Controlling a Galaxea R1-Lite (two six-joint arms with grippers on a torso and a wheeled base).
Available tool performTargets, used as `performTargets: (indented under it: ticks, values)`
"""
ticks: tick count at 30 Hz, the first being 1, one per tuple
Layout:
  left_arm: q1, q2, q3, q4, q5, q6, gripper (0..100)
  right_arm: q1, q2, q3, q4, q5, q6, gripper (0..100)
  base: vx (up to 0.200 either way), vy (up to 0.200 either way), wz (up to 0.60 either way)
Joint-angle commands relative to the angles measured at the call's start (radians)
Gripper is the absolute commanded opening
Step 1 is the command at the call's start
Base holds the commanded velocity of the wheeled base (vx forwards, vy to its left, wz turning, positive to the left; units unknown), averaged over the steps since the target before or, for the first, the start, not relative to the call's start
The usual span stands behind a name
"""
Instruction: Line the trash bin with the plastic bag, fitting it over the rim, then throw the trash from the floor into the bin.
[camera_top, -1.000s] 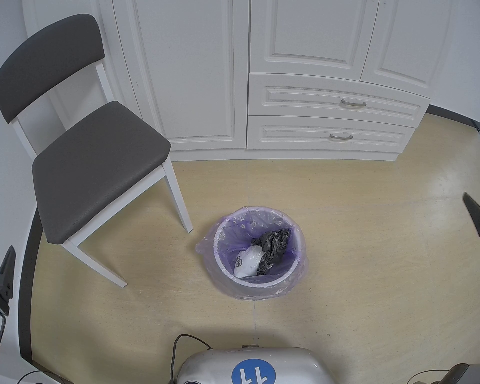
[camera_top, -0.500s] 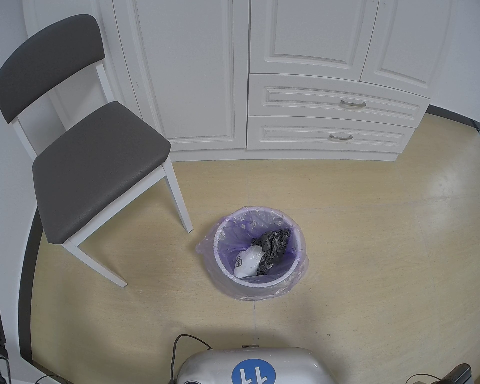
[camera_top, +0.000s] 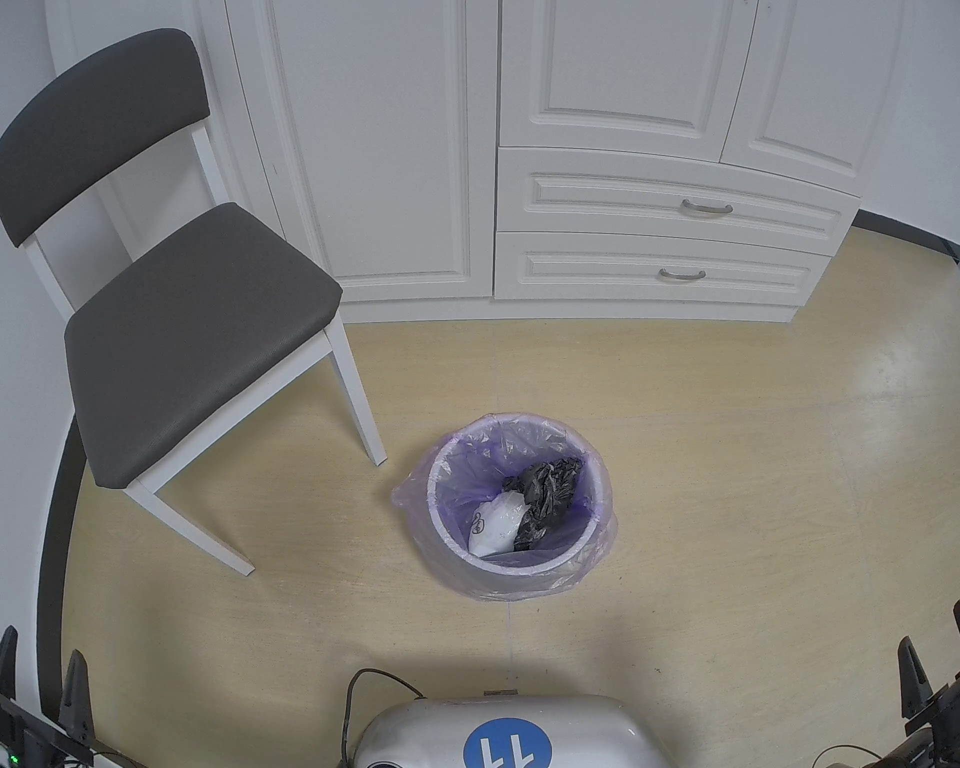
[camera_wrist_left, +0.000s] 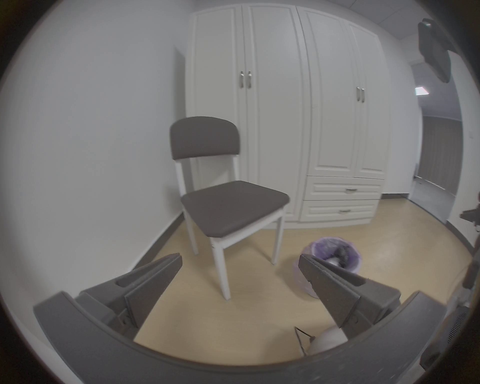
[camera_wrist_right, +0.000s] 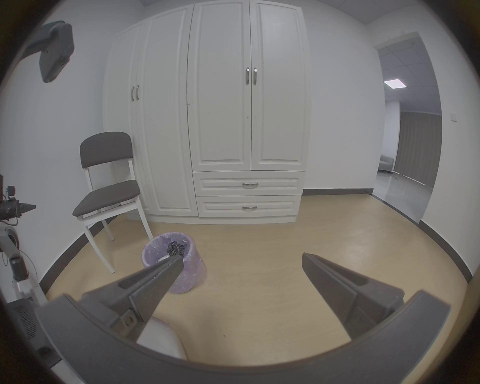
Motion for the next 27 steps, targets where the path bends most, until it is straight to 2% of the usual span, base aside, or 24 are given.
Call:
performTargets:
  ticks: [1,2,3,8,12,15,17,19,27]
  values:
    - [0.000,-0.016,0.024,0.023,-0.091,-0.011,100,-0.002,-0.015,0.019,0.000,0.016,-0.014,100,0.000,0.000,0.00]
    - [0.000,-0.016,0.024,0.061,-0.142,0.008,100,-0.002,-0.015,0.019,-0.002,0.033,-0.034,100,0.000,0.000,0.00]
    - [0.000,-0.016,0.020,0.078,-0.148,0.020,100,-0.002,-0.015,0.019,-0.002,0.036,-0.046,100,0.000,0.000,0.00]
    - [0.000,-0.016,0.024,0.055,-0.141,0.021,100,0.000,-0.015,0.019,-0.002,0.018,-0.046,100,0.000,0.000,0.00]
    - [0.000,-0.016,0.024,0.055,-0.141,0.021,100,0.000,-0.015,0.019,0.001,-0.027,-0.028,100,0.000,0.000,0.00]
    - [0.000,-0.016,0.024,0.056,-0.141,0.021,100,-0.002,-0.015,0.019,0.003,-0.010,0.036,100,0.000,0.000,0.00]
    - [0.000,-0.016,0.024,0.055,-0.141,0.021,100,-0.002,-0.015,0.019,0.013,0.007,0.030,100,0.000,0.000,0.00]
    - [0.000,-0.016,0.024,0.055,-0.141,0.025,100,-0.002,-0.013,0.005,0.113,0.016,0.001,100,0.000,0.000,0.00]
    - [0.000,-0.016,0.024,0.055,-0.139,0.026,100,0.000,-0.015,0.019,0.064,0.006,0.030,100,0.000,0.000,0.00]
